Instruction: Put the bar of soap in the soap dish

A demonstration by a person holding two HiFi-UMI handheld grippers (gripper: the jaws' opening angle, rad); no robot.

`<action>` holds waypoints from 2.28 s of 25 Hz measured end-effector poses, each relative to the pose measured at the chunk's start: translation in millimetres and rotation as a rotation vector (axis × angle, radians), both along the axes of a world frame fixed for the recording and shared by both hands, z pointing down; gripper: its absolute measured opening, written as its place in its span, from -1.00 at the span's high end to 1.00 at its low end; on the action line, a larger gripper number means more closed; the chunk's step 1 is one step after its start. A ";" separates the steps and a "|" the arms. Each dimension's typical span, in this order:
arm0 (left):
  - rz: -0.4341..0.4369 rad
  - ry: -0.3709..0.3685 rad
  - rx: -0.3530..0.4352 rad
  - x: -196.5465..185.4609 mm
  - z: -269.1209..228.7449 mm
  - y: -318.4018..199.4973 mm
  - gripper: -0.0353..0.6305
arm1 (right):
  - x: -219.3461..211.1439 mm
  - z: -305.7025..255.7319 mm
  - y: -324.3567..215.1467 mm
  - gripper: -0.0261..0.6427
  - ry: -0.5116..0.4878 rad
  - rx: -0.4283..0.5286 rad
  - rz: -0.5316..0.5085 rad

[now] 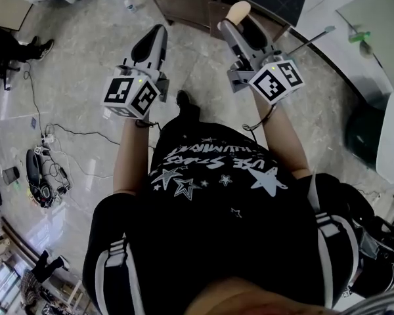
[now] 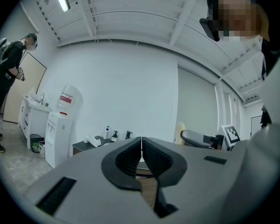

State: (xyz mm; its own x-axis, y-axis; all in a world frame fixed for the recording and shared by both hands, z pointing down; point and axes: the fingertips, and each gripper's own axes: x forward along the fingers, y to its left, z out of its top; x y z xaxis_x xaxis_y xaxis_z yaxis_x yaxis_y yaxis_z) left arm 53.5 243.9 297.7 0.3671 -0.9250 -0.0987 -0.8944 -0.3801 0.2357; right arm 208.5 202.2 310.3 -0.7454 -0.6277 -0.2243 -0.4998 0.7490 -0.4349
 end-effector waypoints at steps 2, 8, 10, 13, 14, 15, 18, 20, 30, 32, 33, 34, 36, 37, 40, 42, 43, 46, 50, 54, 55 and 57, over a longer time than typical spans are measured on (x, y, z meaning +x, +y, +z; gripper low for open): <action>0.020 0.002 0.005 -12.1 -2.7 -22.5 0.86 | -14.7 -4.3 -20.3 0.14 0.002 0.008 0.011; 0.046 0.012 0.018 -55.9 -12.1 -74.4 0.86 | -61.0 -14.7 -68.8 0.14 0.019 0.017 0.027; 0.044 0.016 0.020 -71.3 -14.0 -87.0 0.86 | -75.0 -16.2 -82.0 0.14 0.026 0.017 0.028; 0.036 0.020 0.020 -96.6 -12.6 -100.4 0.86 | -98.0 -15.4 -100.5 0.14 0.020 0.009 0.033; 0.036 0.021 0.019 -105.4 -11.5 -102.2 0.86 | -106.3 -15.3 -104.6 0.14 0.018 0.008 0.035; 0.037 0.022 0.017 -114.4 -10.4 -102.5 0.86 | -114.7 -15.8 -106.9 0.14 0.018 0.009 0.036; 0.032 0.024 0.009 -139.0 -6.3 -101.7 0.86 | -134.8 -18.5 -108.1 0.14 0.037 0.022 0.037; 0.018 0.028 0.007 -151.5 -5.1 -105.5 0.86 | -143.5 -18.4 -112.4 0.14 0.047 0.020 0.032; -0.016 0.044 0.004 -171.6 4.4 -121.5 0.86 | -165.2 -7.2 -144.1 0.14 0.056 -0.002 0.008; -0.017 0.034 -0.002 -173.8 7.8 -127.7 0.86 | -168.2 -4.9 -154.5 0.14 0.039 -0.001 0.007; -0.017 0.028 -0.007 -174.7 9.9 -131.7 0.86 | -169.9 -2.8 -160.1 0.14 0.034 -0.001 0.004; -0.018 0.025 -0.011 -174.9 11.7 -136.2 0.86 | -171.1 0.0 -166.0 0.14 0.033 -0.002 -0.001; -0.022 0.026 -0.015 -174.8 13.2 -147.4 0.86 | -172.4 4.7 -179.6 0.14 0.036 -0.010 -0.009; -0.025 0.027 -0.016 -175.3 12.9 -153.9 0.86 | -173.3 6.1 -187.0 0.14 0.034 -0.016 -0.011; -0.028 0.024 -0.024 -177.8 12.7 -174.5 0.86 | -177.7 9.4 -208.2 0.14 0.029 -0.025 -0.013; -0.026 0.021 -0.028 -179.7 14.2 -188.0 0.86 | -181.0 12.7 -221.2 0.14 0.029 -0.027 -0.013; -0.026 0.020 -0.030 -180.6 15.2 -194.9 0.86 | -182.0 14.6 -228.0 0.14 0.029 -0.031 -0.014; -0.023 0.024 -0.042 -182.4 18.3 -221.1 0.86 | -183.8 18.9 -254.5 0.14 0.030 -0.046 -0.011; -0.020 0.025 -0.057 -179.9 22.2 -265.4 0.86 | -182.9 22.9 -300.0 0.14 0.030 -0.062 -0.011; -0.029 0.025 -0.064 -182.4 22.5 -308.2 0.86 | -183.2 25.5 -346.3 0.14 0.035 -0.067 -0.009; -0.031 0.023 -0.065 -183.3 21.8 -318.8 0.86 | -183.7 25.5 -358.2 0.14 0.035 -0.071 -0.010; -0.036 0.020 -0.070 -184.4 20.6 -340.1 0.86 | -185.3 24.6 -380.5 0.14 0.037 -0.076 -0.014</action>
State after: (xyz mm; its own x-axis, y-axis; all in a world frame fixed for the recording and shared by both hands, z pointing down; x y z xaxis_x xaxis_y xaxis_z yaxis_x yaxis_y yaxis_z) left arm -130.9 -96.3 318.3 0.3316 -0.9425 -0.0404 -0.9023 -0.3294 0.2782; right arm 23.3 -178.3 334.9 -0.7612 -0.6313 -0.1486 -0.5064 0.7216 -0.4720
